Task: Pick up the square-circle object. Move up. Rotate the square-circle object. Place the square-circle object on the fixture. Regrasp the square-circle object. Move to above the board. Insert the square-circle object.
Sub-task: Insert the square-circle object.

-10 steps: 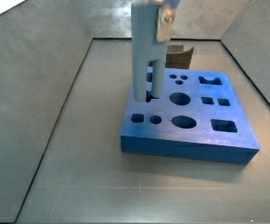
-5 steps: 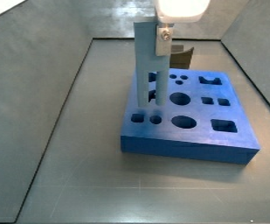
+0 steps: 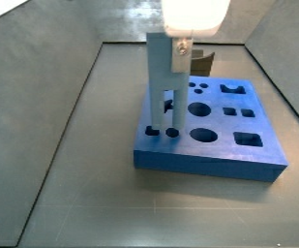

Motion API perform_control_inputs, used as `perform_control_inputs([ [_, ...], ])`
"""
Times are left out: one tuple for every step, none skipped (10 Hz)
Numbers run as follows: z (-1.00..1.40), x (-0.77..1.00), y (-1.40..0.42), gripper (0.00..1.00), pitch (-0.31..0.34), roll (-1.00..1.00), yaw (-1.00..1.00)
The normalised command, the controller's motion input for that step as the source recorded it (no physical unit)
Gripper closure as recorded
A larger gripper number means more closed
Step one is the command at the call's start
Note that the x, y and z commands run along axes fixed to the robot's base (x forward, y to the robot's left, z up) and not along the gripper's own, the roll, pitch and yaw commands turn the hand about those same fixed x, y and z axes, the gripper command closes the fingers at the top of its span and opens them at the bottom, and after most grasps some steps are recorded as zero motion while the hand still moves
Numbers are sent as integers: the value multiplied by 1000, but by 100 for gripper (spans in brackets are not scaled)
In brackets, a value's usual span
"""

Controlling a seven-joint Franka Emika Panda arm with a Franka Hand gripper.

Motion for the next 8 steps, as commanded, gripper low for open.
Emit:
perform_control_inputs([
  [-151, -143, -54, 100, 83, 104, -34],
  [-197, -34, -3, 100, 97, 90, 0],
  [-231, 0, -49, 100, 39, 87, 0],
  [-254, 0, -86, 100, 11, 94, 0],
  [-260, 106, -137, 100, 0, 100, -63],
  [-243, 220, -171, 100, 0, 106, -209],
  [-200, 326, -106, 100, 0, 84, -229],
  [-234, 309, 0, 100, 0, 90, -169],
])
